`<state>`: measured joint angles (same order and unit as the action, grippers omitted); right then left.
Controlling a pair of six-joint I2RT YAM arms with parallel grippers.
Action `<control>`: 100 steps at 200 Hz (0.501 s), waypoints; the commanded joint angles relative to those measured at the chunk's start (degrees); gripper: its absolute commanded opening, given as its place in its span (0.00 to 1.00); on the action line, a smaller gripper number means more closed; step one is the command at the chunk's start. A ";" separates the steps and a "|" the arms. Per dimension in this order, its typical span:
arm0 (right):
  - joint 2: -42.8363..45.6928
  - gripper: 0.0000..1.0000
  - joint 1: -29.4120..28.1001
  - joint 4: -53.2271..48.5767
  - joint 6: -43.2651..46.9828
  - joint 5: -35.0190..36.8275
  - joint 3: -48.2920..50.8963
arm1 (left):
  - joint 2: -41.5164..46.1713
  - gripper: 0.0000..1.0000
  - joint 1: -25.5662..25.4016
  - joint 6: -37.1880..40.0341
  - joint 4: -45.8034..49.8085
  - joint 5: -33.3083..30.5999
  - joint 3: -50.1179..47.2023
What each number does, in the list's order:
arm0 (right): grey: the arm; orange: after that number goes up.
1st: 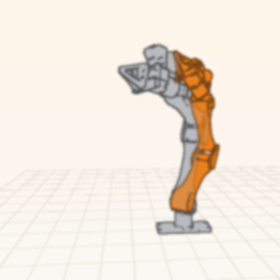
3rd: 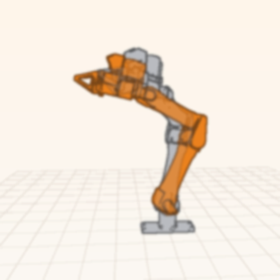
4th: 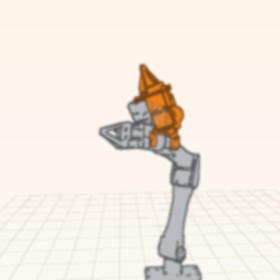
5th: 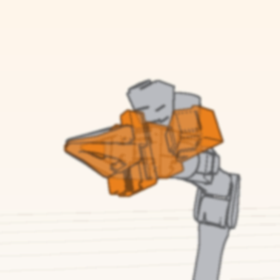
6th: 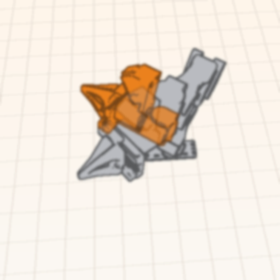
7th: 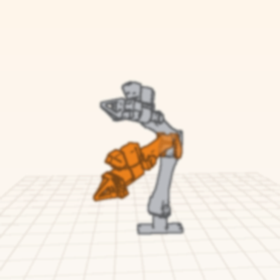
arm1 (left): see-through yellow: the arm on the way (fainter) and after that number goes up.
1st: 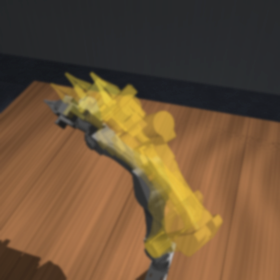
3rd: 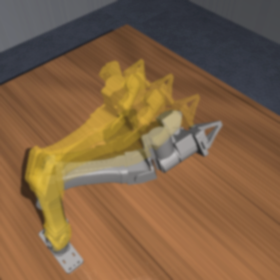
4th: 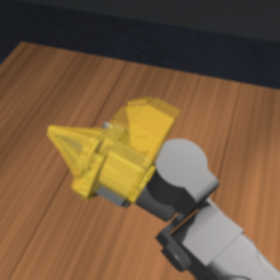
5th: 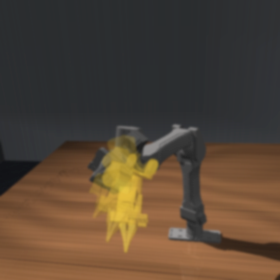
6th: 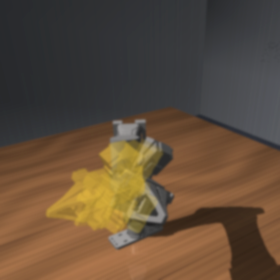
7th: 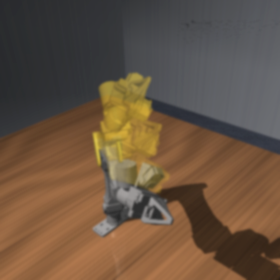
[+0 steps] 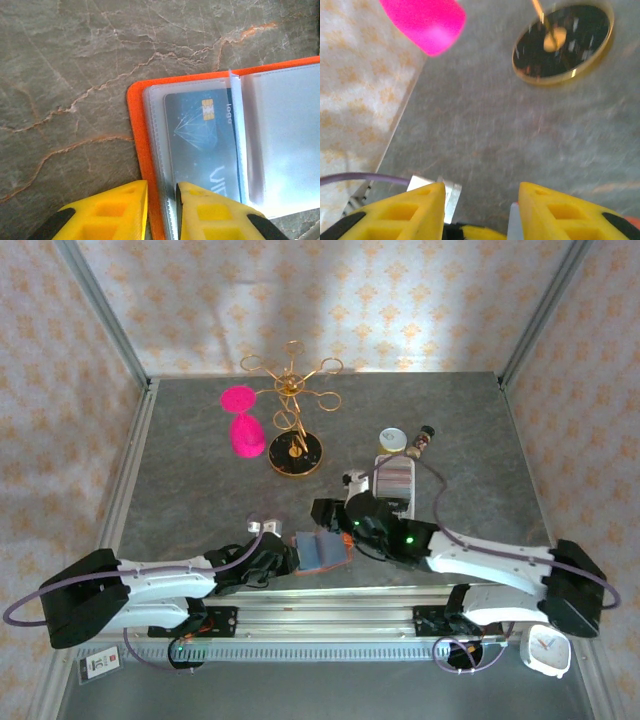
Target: Put the credit cards into the card holder
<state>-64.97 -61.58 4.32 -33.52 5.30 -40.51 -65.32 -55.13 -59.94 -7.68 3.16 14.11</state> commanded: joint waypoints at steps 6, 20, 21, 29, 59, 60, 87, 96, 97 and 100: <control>7.49 0.43 -0.07 -5.08 27.31 8.47 0.74 | 0.34 0.26 -0.50 1.44 9.58 -1.49 0.91; 10.44 0.44 -0.09 -5.88 41.62 8.49 2.53 | 1.01 0.27 -0.50 1.73 11.04 -2.66 1.26; 10.59 0.44 -0.06 -5.98 42.23 8.49 2.58 | 1.04 0.27 -0.50 1.70 11.25 -2.73 1.31; 11.49 0.44 -0.06 -7.83 49.36 8.91 2.52 | 1.59 0.28 -0.46 1.78 12.27 -3.27 1.65; 11.75 0.45 5.58 -14.02 64.15 11.50 1.68 | 3.41 0.32 -0.33 2.75 17.03 -6.38 4.18; 11.77 0.45 5.98 -14.18 64.44 11.19 1.63 | 3.47 0.32 -0.37 2.74 17.19 -6.48 4.27; 11.74 0.45 17.30 -18.99 73.50 1.89 1.30 | 3.76 0.34 1.03 4.21 20.65 -8.16 6.89; 11.75 0.47 20.19 -20.30 78.19 -0.75 1.76 | 3.84 0.34 1.99 5.03 21.85 -8.17 7.81; 11.73 0.47 20.49 -20.44 78.75 -1.05 1.84 | 3.90 0.34 2.15 5.15 21.93 -8.17 7.88; 11.75 0.48 21.32 -20.57 80.17 -1.68 2.10 | 3.93 0.34 2.48 5.44 22.14 -7.88 8.13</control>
<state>-53.45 -46.26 -10.28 30.50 9.93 -39.20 -62.24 -54.61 -57.47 7.64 -1.87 19.05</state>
